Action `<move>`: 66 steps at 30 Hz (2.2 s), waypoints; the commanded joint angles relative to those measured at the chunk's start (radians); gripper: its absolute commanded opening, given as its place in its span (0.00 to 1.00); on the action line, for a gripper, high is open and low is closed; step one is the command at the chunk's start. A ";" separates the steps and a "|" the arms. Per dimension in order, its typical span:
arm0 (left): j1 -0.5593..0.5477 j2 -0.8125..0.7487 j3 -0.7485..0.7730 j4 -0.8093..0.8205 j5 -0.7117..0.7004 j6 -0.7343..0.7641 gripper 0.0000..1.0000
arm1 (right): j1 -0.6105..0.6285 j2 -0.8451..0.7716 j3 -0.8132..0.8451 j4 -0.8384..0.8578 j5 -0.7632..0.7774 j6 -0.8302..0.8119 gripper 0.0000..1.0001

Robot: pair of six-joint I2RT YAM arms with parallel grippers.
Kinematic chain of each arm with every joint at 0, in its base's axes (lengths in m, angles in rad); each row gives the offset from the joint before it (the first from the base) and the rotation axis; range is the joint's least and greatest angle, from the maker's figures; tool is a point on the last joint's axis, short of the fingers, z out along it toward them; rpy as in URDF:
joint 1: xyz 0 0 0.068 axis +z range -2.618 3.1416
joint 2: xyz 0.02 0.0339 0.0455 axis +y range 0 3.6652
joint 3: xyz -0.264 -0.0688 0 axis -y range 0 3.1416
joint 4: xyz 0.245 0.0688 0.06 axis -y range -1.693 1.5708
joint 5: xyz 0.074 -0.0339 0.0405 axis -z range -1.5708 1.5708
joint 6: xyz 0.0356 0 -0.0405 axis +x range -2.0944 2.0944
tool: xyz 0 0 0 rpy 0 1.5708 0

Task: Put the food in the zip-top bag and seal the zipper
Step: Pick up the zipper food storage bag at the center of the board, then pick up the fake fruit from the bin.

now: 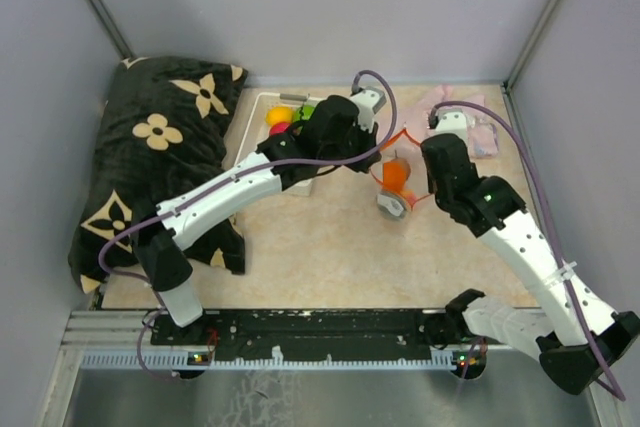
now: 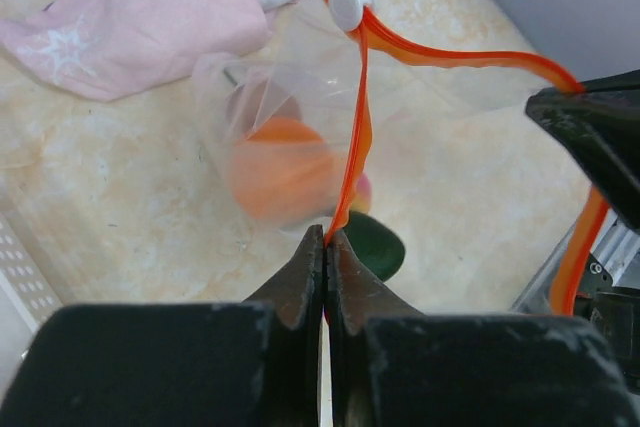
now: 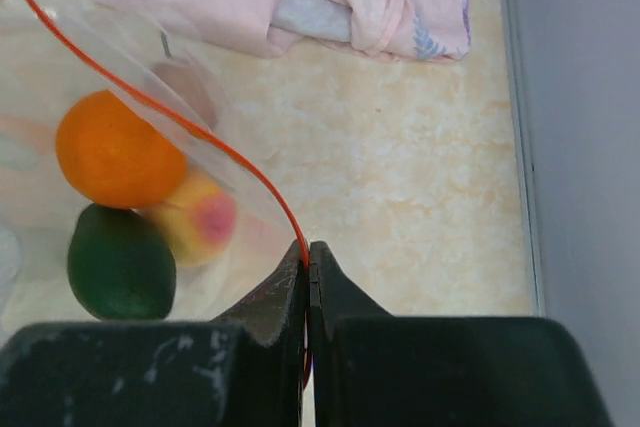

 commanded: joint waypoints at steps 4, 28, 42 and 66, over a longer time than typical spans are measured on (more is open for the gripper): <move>0.004 0.061 0.047 -0.059 0.021 0.028 0.06 | -0.014 -0.010 -0.034 0.091 -0.073 -0.030 0.00; 0.140 -0.214 -0.269 0.145 0.070 -0.043 0.65 | -0.014 0.005 0.011 0.182 -0.080 -0.011 0.00; 0.440 -0.173 -0.364 0.152 -0.056 -0.008 0.99 | -0.015 0.029 0.036 0.144 -0.012 -0.005 0.00; 0.627 0.269 -0.100 0.189 0.145 0.330 0.99 | -0.014 0.081 -0.001 0.171 -0.068 -0.009 0.00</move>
